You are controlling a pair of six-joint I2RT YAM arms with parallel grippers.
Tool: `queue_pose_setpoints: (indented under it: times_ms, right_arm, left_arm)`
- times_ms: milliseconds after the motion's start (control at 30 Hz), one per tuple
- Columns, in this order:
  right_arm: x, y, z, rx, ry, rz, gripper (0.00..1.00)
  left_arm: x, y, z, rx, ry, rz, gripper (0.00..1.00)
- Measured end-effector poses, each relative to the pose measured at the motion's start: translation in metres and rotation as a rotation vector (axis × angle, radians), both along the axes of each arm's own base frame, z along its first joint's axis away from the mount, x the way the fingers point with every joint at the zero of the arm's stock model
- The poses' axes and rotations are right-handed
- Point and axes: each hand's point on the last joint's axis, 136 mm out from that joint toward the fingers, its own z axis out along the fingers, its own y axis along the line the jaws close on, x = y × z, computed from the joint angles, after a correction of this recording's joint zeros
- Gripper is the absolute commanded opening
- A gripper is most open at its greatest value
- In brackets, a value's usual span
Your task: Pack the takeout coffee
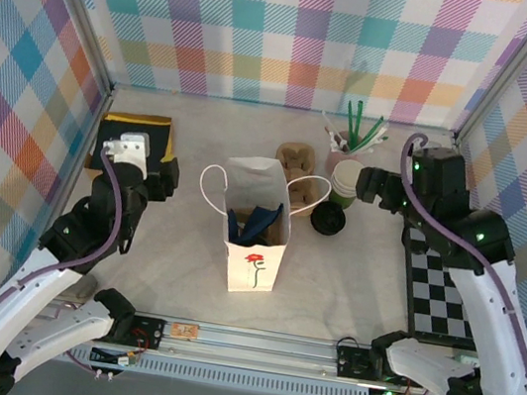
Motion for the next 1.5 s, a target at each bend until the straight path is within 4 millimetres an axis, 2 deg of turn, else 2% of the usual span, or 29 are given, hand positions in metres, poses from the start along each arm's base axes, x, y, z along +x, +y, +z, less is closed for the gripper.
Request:
queue_pose_setpoints:
  times_ms: [167,300,500,800,1033,1267,1500]
  right_arm:
    - [0.003,-0.018,-0.026,-0.07,-0.091,-0.058,0.99]
    - [0.0,-0.028,-0.049,-0.11,-0.165,-0.067,0.99]
    - [0.002,-0.031,-0.073,-0.181,-0.225,-0.037,0.99]
    - [0.015,-0.031,-0.108,-0.285,-0.248,-0.022,0.99]
    - [0.005,-0.032,-0.151,-0.327,-0.343,0.038,0.99]
    - [0.009,-0.033,-0.164,-0.333,-0.352,0.026,0.99]
    - [0.008,-0.039,-0.178,-0.308,-0.349,-0.02,0.99]
  left_arm:
    - [0.001,0.009,-0.002,0.029,-0.02,0.049,0.83]
    - [0.006,0.008,-0.013,0.058,-0.007,0.063,0.83]
    - [0.014,0.004,-0.049,0.092,0.039,0.062,0.83]
    - [0.028,0.004,-0.079,0.133,0.06,0.112,0.81]
    - [0.029,0.019,-0.126,0.171,0.09,0.159,0.81]
    - [0.02,0.035,-0.171,0.192,0.146,0.198,0.82]
    - [0.015,0.041,-0.182,0.206,0.152,0.223,0.82]
